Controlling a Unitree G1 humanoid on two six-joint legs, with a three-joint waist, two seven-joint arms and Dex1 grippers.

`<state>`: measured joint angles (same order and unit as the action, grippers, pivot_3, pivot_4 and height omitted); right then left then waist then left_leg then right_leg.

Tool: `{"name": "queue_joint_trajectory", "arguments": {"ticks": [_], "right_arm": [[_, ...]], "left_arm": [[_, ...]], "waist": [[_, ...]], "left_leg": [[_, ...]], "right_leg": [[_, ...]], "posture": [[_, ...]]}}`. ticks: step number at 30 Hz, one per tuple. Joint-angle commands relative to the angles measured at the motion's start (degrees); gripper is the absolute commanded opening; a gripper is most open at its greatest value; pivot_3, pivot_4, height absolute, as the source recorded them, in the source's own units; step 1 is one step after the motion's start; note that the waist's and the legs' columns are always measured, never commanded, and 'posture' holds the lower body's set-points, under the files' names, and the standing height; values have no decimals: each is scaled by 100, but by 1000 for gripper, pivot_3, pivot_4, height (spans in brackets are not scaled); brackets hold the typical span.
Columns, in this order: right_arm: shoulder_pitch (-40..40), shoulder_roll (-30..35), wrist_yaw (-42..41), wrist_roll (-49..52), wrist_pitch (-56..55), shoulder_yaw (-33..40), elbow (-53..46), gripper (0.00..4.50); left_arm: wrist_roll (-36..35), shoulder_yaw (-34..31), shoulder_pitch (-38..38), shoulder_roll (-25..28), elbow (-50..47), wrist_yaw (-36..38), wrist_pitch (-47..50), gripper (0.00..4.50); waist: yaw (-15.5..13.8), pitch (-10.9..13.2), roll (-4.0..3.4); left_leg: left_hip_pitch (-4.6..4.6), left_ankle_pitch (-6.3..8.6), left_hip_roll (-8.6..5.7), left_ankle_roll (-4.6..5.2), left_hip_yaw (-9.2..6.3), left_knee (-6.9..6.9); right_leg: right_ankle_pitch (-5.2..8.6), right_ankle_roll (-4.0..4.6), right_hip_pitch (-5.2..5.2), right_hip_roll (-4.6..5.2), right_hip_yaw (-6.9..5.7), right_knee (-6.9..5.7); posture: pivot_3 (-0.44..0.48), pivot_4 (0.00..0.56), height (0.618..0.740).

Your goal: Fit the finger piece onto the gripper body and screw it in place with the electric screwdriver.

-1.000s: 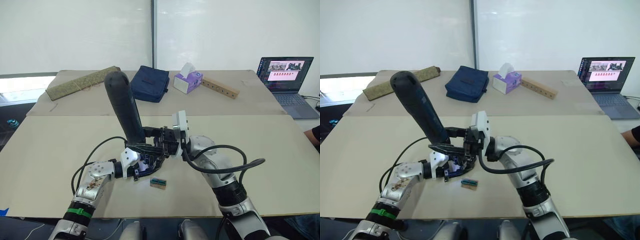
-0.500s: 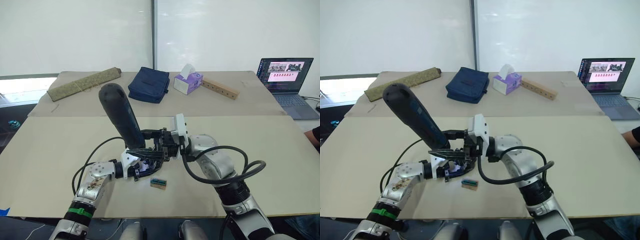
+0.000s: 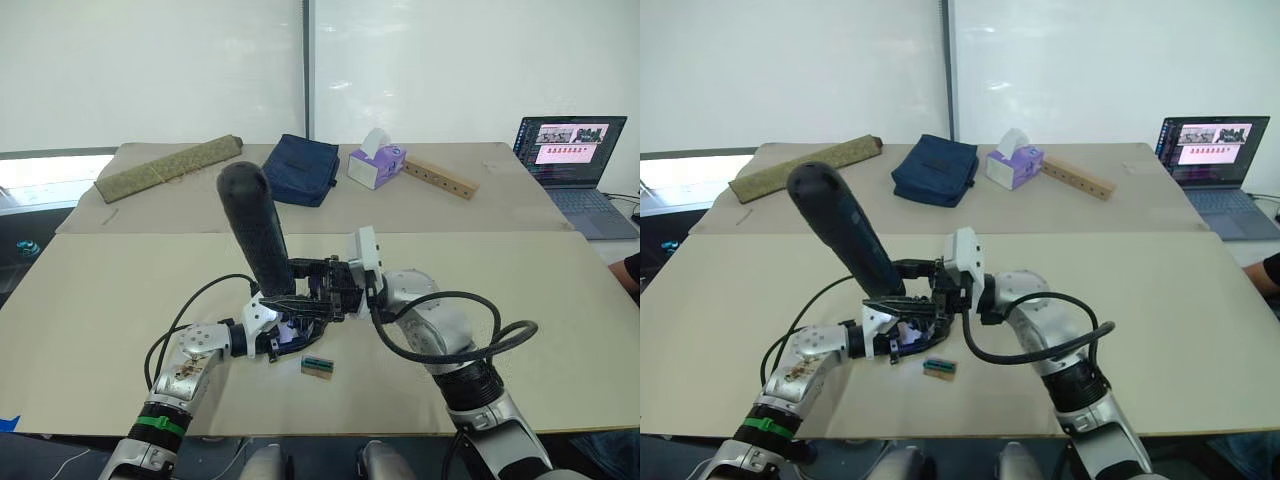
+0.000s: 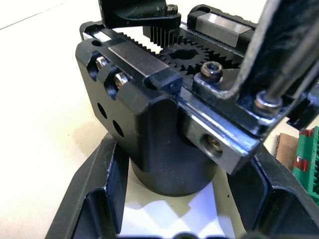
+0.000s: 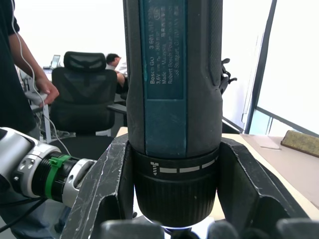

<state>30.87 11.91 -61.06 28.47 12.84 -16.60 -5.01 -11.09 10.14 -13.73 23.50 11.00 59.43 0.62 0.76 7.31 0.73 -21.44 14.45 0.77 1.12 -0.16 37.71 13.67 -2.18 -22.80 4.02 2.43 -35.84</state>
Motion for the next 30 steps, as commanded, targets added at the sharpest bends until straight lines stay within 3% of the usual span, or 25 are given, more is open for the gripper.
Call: {"name": "queue_joint_trajectory", "arguments": {"ticks": [1,11,30], "right_arm": [[24,119,-130,390,480,188,-184,1898],[362,238,-135,1075,1078,540,-1106,1898],[513,348,-379,912,807,510,-1424,1898]], "left_arm": [[113,305,206,10,173,127,284,2257],[182,311,217,53,301,40,307,2257],[253,240,166,-246,675,-303,173,2257]], "waist": [[-4,3,2],[-27,20,11],[-129,50,30]], "left_leg": [[-2,0,0,0,0,0],[-89,0,-27,0,-10,2],[-91,-2,-40,0,-9,11]], "right_leg": [[0,0,-1,1,-1,0],[-3,-6,-74,35,-10,2],[-9,-17,-71,43,-9,3]], "posture": [[0,150,740],[0,150,740],[0,150,740]]}}
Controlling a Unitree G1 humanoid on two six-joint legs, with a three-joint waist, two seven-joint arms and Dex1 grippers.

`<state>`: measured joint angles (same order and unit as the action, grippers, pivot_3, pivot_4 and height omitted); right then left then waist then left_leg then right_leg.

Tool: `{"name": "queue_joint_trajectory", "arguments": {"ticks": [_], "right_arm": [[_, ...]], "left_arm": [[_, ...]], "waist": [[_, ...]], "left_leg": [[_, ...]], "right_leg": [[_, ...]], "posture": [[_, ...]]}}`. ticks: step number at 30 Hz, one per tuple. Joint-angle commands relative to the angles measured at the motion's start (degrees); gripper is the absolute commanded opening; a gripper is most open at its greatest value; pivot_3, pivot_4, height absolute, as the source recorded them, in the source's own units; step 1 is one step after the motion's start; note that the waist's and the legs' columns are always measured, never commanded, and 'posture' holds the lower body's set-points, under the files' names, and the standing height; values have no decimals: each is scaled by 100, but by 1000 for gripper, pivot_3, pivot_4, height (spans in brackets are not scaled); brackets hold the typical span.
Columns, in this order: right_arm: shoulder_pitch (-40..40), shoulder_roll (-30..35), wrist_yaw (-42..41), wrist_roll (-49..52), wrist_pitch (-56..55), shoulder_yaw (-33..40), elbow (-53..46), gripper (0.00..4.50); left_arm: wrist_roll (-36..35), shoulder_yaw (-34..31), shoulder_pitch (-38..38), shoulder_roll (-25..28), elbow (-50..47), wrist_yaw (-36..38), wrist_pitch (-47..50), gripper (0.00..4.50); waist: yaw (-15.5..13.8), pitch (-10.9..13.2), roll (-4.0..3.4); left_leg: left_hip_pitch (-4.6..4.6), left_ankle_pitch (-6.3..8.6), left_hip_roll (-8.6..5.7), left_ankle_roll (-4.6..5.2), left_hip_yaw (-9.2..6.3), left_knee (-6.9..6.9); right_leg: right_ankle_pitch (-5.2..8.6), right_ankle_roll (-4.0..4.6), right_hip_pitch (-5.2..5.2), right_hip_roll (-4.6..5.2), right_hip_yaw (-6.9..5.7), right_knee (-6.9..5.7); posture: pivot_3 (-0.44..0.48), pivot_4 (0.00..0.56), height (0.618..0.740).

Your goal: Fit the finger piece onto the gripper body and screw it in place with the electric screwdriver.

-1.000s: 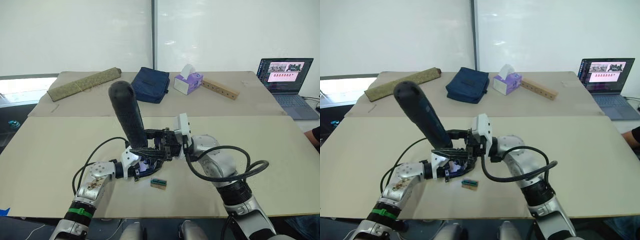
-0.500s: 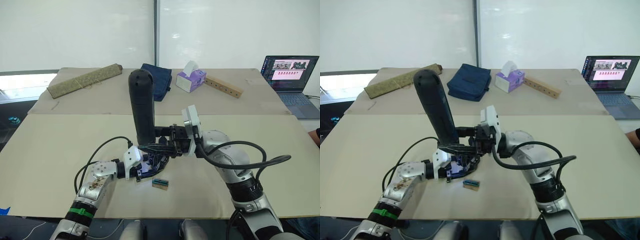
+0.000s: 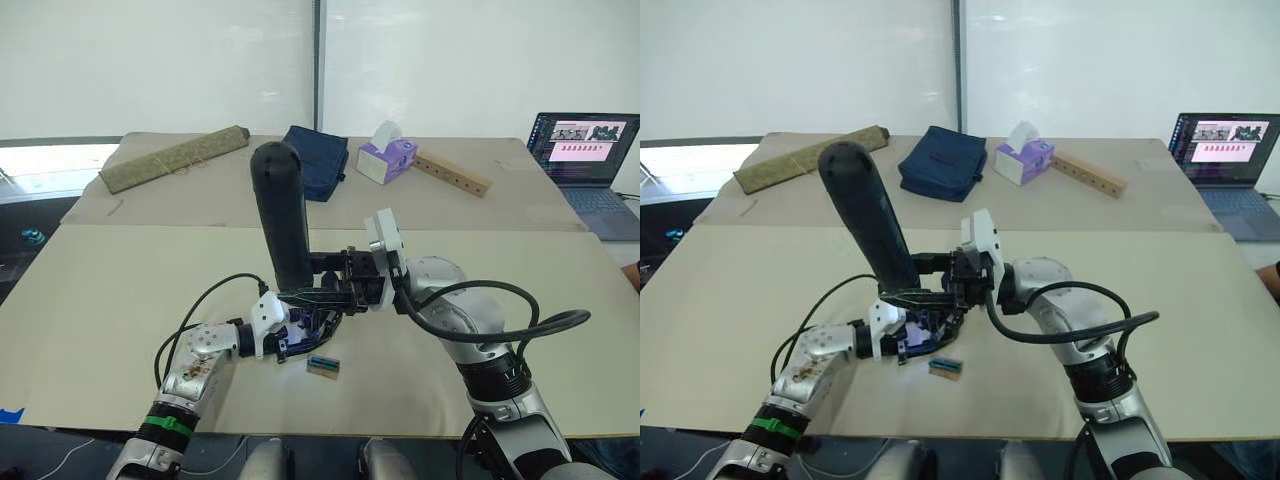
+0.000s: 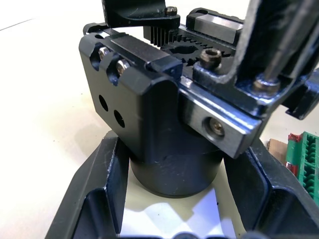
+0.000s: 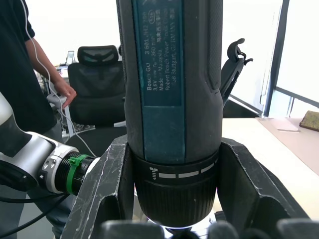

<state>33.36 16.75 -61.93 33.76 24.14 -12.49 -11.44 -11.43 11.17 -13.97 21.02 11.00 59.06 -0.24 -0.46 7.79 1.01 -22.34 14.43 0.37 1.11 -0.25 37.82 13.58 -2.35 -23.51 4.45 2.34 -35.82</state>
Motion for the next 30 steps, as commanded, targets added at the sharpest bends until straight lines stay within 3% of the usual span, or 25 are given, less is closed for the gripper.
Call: {"name": "queue_joint_trajectory", "arguments": {"ticks": [1,12,16,20,30], "right_arm": [[256,-137,-291,376,-335,102,-784,1898],[93,34,-449,114,-452,-54,-810,1898],[167,-147,71,917,357,360,-802,1898],[-1,-133,159,918,578,564,-499,1898],[-73,-200,-38,520,-117,413,-720,1898]], "left_arm": [[292,134,192,-6,686,-273,246,2257],[334,128,150,-45,881,-368,86,2257],[364,153,174,-37,887,-392,95,2257],[375,161,198,-24,918,-406,160,2257],[359,160,238,9,873,-439,288,2257]], "waist": [[-11,2,2],[-22,2,3],[-24,2,3],[-27,2,3],[-17,2,3]], "left_leg": [[0,0,0,0,0,2],[8,-2,-9,-1,-1,4],[14,-2,-11,-1,-4,4],[10,-3,-13,-1,-10,4],[22,-3,-18,-1,-10,4]], "right_leg": [[-1,-1,1,0,0,0],[-4,-6,12,0,0,0],[-3,-7,21,0,0,0],[-3,-8,21,2,-1,3],[-2,-11,33,1,0,4]], "posture": [[0,150,740],[0,150,740],[0,150,740],[0,150,740],[0,150,740]]}}
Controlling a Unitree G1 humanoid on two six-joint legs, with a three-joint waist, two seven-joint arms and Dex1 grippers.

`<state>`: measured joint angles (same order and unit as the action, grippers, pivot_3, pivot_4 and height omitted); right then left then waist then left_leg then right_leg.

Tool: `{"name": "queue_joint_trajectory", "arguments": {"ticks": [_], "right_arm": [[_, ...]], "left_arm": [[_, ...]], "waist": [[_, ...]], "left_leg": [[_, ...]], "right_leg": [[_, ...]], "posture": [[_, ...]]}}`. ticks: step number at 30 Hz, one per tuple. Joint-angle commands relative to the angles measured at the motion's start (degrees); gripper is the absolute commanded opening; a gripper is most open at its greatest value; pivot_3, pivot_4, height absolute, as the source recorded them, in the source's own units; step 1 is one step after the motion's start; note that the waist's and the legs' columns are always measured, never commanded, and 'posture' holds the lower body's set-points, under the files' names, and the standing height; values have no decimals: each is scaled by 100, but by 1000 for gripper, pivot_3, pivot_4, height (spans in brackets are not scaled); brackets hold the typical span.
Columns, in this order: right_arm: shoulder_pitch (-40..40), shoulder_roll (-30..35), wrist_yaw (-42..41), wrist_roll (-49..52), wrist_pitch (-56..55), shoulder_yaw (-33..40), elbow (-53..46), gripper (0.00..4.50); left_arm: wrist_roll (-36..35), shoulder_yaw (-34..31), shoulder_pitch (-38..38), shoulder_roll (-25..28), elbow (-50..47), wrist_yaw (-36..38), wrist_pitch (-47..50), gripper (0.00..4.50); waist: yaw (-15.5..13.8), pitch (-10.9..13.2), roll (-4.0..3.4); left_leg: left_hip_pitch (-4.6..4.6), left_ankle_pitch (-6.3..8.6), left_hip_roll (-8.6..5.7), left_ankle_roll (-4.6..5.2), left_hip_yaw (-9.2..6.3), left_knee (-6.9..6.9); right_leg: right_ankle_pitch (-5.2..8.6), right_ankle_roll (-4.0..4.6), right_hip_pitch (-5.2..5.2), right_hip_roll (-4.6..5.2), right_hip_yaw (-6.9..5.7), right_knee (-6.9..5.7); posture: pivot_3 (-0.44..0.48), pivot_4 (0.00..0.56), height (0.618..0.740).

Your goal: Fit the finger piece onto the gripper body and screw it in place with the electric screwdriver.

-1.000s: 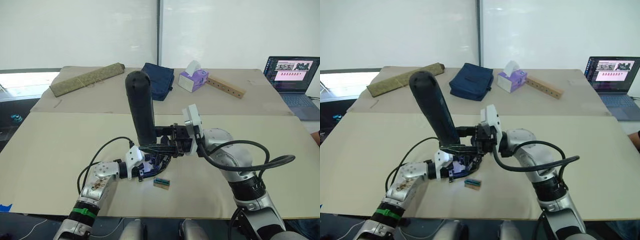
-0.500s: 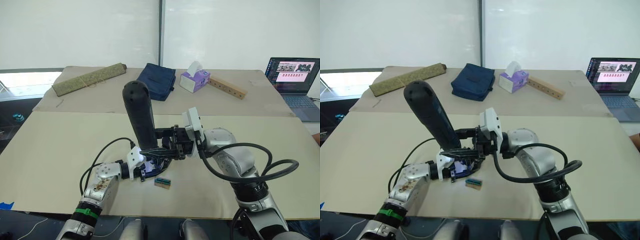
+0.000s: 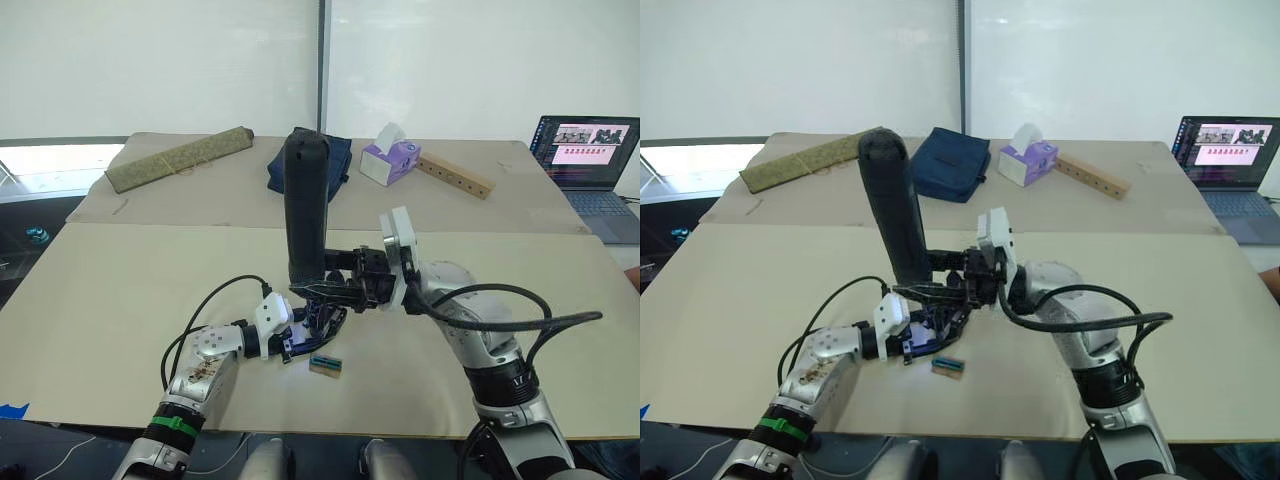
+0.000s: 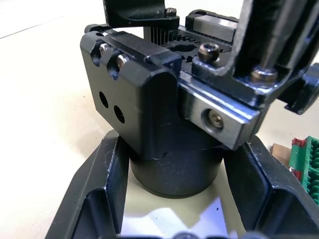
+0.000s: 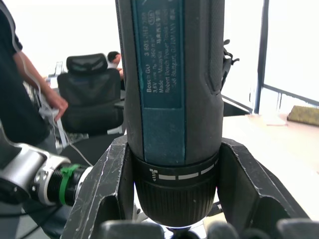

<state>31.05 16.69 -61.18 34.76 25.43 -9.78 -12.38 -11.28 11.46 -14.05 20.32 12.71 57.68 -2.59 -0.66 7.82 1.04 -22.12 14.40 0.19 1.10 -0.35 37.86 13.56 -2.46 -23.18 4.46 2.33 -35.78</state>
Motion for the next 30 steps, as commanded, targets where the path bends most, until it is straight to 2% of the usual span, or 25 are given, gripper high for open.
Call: {"name": "queue_joint_trajectory", "arguments": {"ticks": [1,8,14,23,25,28,30], "right_arm": [[161,-223,-67,498,-208,183,-675,1898],[-204,-89,-28,692,-88,329,-710,1898],[-57,-49,114,942,34,388,-1081,1898],[24,704,304,1655,495,831,-1828,1898],[11,962,350,1828,605,1028,-1973,1898],[8,1267,431,2040,738,1241,-2095,1898],[-2,1650,495,2309,917,1545,-2228,1898]], "left_arm": [[343,133,245,82,705,-303,529,2257],[336,152,254,104,715,-318,549,2257],[317,138,255,99,719,-320,561,2257],[155,-10,239,79,701,-338,649,2257],[102,-48,252,108,694,-314,686,3265],[47,-91,278,145,672,-272,741,4461],[24,-154,319,258,644,-206,708,4487]], "waist": [[11,0,0],[20,-5,9],[44,-4,6],[33,-4,7],[34,-4,6],[55,-4,2],[66,-2,-3]], "left_leg": [[2,0,0,0,0,0],[40,0,12,0,1,0],[41,0,21,0,5,0],[39,0,21,0,6,0],[39,0,24,0,6,0],[37,0,28,0,7,-1],[37,0,33,0,8,-2]], "right_leg": [[0,-1,1,0,1,-1],[1,-1,32,-5,-1,-3],[2,2,29,-11,0,-5],[2,1,30,-4,1,0],[3,1,30,-5,1,0],[4,2,27,-7,2,0],[4,3,25,-10,2,0]], "posture": [[0,150,740],[0,150,740],[0,150,740],[0,150,740],[0,150,740],[0,150,740],[0,150,740]]}}
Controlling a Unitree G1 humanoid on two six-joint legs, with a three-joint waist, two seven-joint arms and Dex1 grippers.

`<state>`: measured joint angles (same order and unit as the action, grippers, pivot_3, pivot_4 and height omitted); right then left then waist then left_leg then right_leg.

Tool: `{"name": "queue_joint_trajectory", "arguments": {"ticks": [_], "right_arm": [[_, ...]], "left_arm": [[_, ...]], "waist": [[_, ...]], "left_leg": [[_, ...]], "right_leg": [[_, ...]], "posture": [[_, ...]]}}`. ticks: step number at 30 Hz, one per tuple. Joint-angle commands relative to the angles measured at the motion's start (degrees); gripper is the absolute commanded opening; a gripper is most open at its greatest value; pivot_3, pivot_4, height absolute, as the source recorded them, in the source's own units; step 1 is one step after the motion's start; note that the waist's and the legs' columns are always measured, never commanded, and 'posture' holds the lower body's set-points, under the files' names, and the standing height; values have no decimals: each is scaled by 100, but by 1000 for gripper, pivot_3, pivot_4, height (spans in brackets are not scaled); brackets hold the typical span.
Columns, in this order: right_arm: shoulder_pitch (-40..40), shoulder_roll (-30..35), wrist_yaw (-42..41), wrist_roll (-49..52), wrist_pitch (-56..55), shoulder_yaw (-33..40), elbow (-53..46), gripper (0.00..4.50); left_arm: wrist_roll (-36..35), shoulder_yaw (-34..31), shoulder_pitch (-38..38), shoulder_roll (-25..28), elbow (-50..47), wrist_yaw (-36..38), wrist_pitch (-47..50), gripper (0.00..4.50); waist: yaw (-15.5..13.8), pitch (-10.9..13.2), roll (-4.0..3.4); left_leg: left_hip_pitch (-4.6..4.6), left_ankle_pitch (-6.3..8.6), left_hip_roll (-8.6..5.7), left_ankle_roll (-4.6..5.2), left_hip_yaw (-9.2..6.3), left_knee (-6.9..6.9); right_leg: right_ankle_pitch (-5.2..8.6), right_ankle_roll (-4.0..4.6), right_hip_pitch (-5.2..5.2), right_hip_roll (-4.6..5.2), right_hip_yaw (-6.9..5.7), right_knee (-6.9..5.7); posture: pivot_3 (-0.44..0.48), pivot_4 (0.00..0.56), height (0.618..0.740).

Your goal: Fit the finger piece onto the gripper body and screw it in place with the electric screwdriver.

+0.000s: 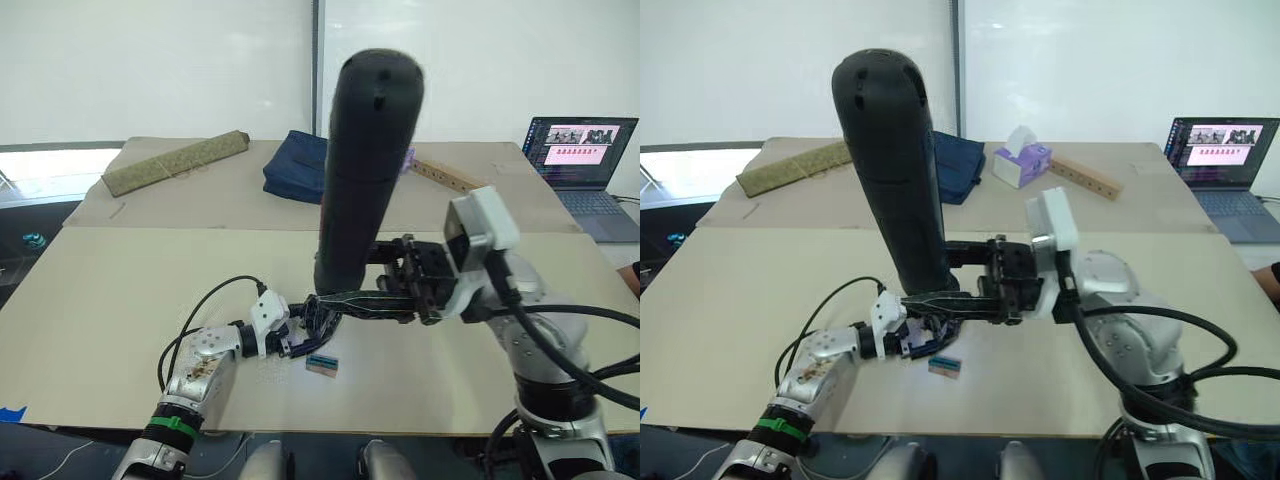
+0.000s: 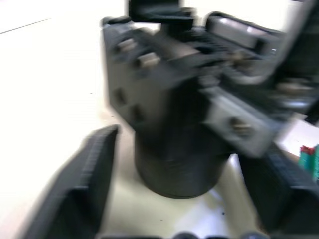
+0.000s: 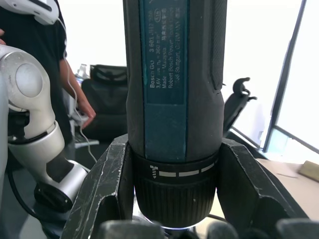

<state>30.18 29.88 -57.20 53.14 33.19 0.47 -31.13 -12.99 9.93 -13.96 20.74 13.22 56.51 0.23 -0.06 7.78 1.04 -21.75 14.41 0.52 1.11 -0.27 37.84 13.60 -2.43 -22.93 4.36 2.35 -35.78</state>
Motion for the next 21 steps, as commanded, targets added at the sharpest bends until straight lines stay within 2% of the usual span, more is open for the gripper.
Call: {"name": "queue_joint_trajectory", "arguments": {"ticks": [1,6,10,13,15,18,21], "right_arm": [[76,497,147,617,223,655,-409,1898],[-44,1145,419,1245,545,1264,-422,1898],[-344,1752,266,1352,680,1802,-202,1898],[-612,2345,185,1393,942,2339,121,1898],[-769,2728,199,1368,1184,2589,353,1898],[-1279,3819,210,987,2082,2772,875,1898],[-2100,5121,-40,90,2721,2380,1271,1898]], "left_arm": [[168,-62,326,269,579,-87,391,4487],[-113,-292,441,582,480,267,206,4487],[-347,-486,558,903,471,773,-178,4487],[-828,-1011,573,1145,571,1340,-753,4487],[-1143,-1306,611,1312,601,1650,-768,4487],[-1568,-1591,770,1749,281,2397,-712,4487],[-1898,-1835,803,2077,-60,2805,-573,4487]], "waist": [[13,1,-5],[130,1,-4],[208,5,1],[233,15,0],[235,27,6],[206,37,4],[77,56,7]], "left_leg": [[-4,0,2,0,2,0],[-12,0,27,0,10,-8],[-14,0,45,0,11,-25],[-5,0,43,1,18,-50],[-17,0,44,1,20,-54],[-64,-1,39,2,26,-53],[-86,-2,31,1,35,-50]], "right_leg": [[0,0,-4,-1,0,-1],[6,15,-19,-15,5,-3],[13,38,-33,-36,6,-4],[18,47,-36,-40,13,-3],[20,50,-51,-40,13,-4],[19,52,-113,-34,16,-15],[18,48,-131,-12,13,-12]], "posture": [[0,150,740],[0,150,740],[0,150,740],[0,150,740],[0,150,740],[0,150,740],[0,150,740]]}}
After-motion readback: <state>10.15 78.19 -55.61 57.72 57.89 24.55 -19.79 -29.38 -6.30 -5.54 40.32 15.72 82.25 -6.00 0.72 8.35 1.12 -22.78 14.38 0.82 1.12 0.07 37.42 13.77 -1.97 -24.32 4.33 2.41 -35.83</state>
